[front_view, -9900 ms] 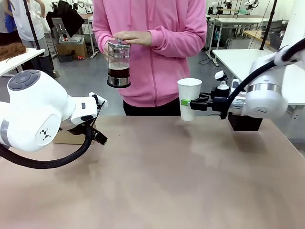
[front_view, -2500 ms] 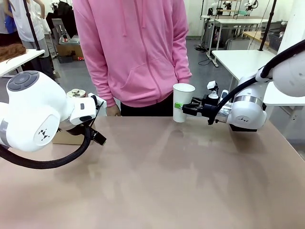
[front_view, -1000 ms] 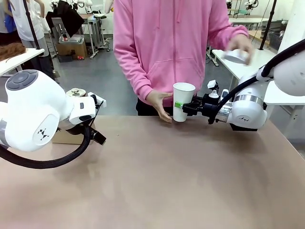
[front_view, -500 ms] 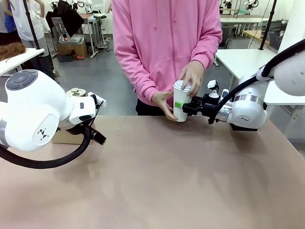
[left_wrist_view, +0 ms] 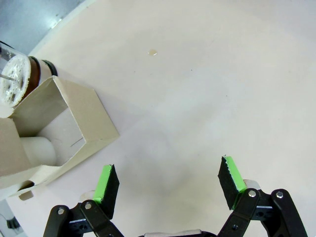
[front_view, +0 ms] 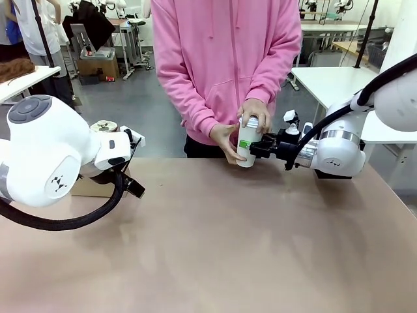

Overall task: Pour a drink into a cup and package it in a carrier.
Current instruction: When a person places the Paper Cup Lid on the 600 ml Paper Cup , lift the 600 ml Paper Cup.

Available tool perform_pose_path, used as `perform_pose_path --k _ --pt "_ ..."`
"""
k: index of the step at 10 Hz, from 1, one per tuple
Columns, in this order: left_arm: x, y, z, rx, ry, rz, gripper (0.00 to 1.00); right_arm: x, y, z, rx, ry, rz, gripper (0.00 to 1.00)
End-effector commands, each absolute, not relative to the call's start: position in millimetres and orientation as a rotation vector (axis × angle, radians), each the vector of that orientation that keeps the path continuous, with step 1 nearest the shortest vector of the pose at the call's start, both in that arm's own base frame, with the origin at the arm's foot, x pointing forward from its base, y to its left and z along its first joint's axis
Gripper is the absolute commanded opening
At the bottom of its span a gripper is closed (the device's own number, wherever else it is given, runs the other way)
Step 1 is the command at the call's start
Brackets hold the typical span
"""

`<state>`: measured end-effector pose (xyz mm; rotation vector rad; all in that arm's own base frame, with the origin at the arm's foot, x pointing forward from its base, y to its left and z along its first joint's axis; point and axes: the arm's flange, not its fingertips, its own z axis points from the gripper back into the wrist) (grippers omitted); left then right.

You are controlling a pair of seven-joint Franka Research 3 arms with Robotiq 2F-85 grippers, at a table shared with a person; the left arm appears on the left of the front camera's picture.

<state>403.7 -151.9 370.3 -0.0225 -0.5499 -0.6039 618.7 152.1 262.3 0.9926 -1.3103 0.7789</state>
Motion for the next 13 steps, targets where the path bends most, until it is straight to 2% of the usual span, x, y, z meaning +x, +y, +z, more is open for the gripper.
perform_pose_path --k 1,13 --pt "403.5 -151.7 370.6 -0.025 -0.551 -0.604 1.00 619.9 155.4 267.3 0.985 -1.314 0.781 0.80" --pt "403.5 -151.7 370.6 -0.025 -0.551 -0.604 1.00 619.9 155.4 267.3 0.985 -1.314 0.781 0.80"
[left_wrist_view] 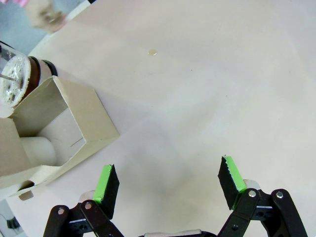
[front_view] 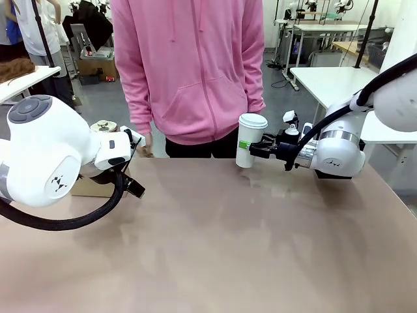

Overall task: Pour a drink into a cup and package it in a carrier.
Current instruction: When a person places the Paper Cup Lid on the 600 ml Paper Cup , lift the 600 ml Paper Cup.

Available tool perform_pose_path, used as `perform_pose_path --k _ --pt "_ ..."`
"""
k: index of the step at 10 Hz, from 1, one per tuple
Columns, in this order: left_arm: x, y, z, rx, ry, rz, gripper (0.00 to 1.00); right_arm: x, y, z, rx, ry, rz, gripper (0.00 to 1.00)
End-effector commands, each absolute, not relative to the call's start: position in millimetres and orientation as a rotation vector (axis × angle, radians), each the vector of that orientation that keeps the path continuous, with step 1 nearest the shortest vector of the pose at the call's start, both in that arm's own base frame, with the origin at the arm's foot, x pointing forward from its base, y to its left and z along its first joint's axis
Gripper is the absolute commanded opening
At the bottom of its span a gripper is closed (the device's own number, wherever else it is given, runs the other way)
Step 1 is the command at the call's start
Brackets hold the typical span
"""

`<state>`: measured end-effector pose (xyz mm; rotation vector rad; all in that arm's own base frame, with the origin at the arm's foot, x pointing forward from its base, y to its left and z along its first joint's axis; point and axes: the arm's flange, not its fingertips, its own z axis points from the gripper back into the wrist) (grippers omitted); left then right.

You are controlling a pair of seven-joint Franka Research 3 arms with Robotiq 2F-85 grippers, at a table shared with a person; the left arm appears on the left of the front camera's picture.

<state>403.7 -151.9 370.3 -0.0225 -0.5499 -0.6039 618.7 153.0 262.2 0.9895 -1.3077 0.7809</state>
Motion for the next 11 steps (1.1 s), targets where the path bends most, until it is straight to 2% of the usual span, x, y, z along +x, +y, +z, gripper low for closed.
perform_pose_path --k 1,3,5,9,11 --pt "403.5 -151.7 370.6 -0.025 -0.551 -0.604 1.00 619.9 155.4 267.3 0.985 -1.314 0.781 0.80" --pt "403.5 -151.7 370.6 -0.025 -0.551 -0.604 1.00 618.7 153.0 262.2 0.990 -1.308 0.781 0.80" --pt "403.5 -151.7 370.6 -0.025 -0.551 -0.604 1.00 599.7 131.7 323.5 1.026 -1.287 0.788 0.80" --pt "403.5 -151.7 370.6 -0.025 -0.551 -0.604 1.00 556.2 106.2 446.1 0.915 -1.319 0.826 0.80" --pt "403.5 -151.7 370.6 -0.025 -0.551 -0.604 1.00 520.2 107.1 490.7 0.889 -1.295 0.868 0.80"
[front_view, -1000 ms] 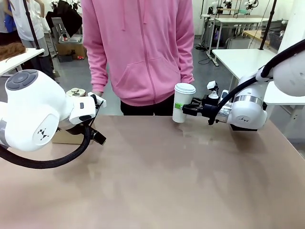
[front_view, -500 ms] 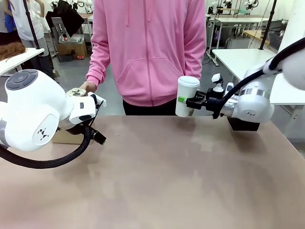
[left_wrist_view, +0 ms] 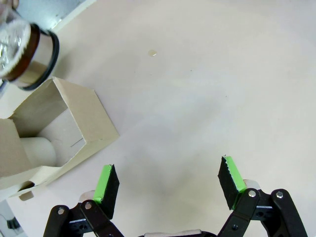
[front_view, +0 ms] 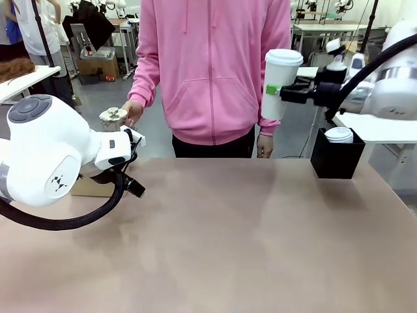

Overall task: Pour a drink into a cup and package it in a carrier.
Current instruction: When a person places the Paper Cup Lid on the 600 ml Paper Cup , lift the 600 ml Paper Cup.

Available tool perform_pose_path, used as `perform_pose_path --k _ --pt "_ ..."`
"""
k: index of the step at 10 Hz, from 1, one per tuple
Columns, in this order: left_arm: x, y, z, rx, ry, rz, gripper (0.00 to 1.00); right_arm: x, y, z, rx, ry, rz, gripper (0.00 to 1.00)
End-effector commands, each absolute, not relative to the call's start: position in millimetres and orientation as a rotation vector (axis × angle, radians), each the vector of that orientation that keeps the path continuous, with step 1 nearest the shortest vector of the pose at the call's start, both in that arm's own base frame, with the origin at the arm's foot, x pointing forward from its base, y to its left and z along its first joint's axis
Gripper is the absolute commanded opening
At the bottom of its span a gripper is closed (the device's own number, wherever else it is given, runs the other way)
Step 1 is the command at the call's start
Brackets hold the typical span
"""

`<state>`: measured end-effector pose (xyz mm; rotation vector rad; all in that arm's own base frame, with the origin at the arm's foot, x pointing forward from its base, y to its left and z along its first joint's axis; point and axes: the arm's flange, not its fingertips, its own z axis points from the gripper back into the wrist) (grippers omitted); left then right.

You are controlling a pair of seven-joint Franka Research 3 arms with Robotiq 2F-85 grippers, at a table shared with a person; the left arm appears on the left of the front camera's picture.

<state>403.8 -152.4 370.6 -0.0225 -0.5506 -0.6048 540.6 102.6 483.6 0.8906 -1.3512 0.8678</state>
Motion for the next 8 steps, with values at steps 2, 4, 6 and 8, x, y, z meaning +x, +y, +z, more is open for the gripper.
perform_pose_path --k 2,4,6,8 --pt "403.5 -151.7 370.6 -0.025 -0.551 -0.604 1.00 499.9 112.1 509.0 0.873 -1.283 0.886 0.80" --pt "403.5 -151.7 370.6 -0.025 -0.551 -0.604 1.00 489.9 120.3 517.0 0.891 -1.282 0.878 0.80" --pt "403.5 -151.7 370.6 -0.025 -0.551 -0.604 1.00 493.4 118.8 514.8 0.885 -1.308 0.910 0.80" --pt "403.5 -151.7 370.6 -0.025 -0.551 -0.604 1.00 493.4 118.8 514.8 0.885 -1.308 0.910 0.80"
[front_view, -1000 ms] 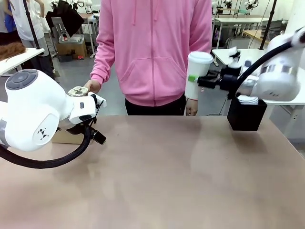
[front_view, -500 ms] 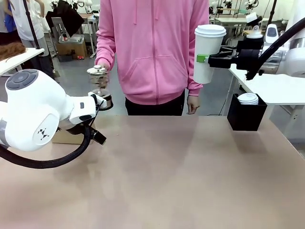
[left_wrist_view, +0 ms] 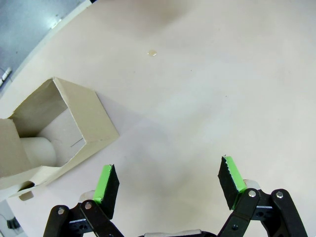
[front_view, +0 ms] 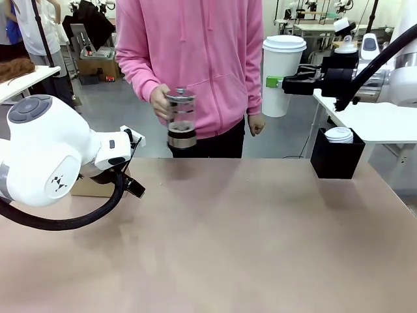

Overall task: Pour a drink into a cup and package it in a carrier.
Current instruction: When a person places the Paper Cup Lid on the 600 ml Paper Cup , lift the 600 ml Paper Cup, then position the Cup Carrier in the center of the table.

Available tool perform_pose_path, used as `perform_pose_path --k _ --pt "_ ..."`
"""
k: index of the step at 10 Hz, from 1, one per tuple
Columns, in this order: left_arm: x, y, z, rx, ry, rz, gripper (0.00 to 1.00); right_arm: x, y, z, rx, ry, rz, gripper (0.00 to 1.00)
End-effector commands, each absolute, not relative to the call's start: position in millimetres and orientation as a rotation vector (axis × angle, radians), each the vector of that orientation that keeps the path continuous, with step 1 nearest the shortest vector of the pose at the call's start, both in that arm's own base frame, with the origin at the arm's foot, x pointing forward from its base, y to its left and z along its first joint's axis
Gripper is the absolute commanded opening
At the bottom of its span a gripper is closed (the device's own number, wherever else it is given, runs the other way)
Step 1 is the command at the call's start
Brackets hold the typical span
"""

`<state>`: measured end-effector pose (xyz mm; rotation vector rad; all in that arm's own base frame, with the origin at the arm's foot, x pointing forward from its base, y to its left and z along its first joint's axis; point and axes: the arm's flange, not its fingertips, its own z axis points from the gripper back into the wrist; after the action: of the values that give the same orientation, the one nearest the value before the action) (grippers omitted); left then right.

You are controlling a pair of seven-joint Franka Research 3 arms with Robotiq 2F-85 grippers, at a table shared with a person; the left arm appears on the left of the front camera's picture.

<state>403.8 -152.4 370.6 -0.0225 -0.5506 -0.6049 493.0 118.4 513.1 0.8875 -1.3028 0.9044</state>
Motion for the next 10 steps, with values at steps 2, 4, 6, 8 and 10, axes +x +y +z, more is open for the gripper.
perform_pose_path --k 2,4,6,8,10 --pt "403.5 -151.7 370.6 -0.025 -0.551 -0.604 1.00 493.4 118.8 514.8 0.885 -1.308 0.910 0.80" --pt "403.5 -151.7 370.6 -0.025 -0.551 -0.604 1.00 493.4 118.8 514.8 0.885 -1.308 0.910 0.80" --pt "403.5 -151.7 370.6 -0.025 -0.551 -0.604 1.00 493.4 118.8 514.8 0.885 -1.308 0.910 0.80" --pt "403.5 -151.7 370.6 -0.025 -0.551 -0.604 1.00 493.4 118.8 514.8 0.885 -1.308 0.910 0.80" --pt "400.4 -151.3 386.0 -0.014 -0.549 -0.592 1.00 493.4 118.8 514.8 0.885 -1.308 0.910 0.80"
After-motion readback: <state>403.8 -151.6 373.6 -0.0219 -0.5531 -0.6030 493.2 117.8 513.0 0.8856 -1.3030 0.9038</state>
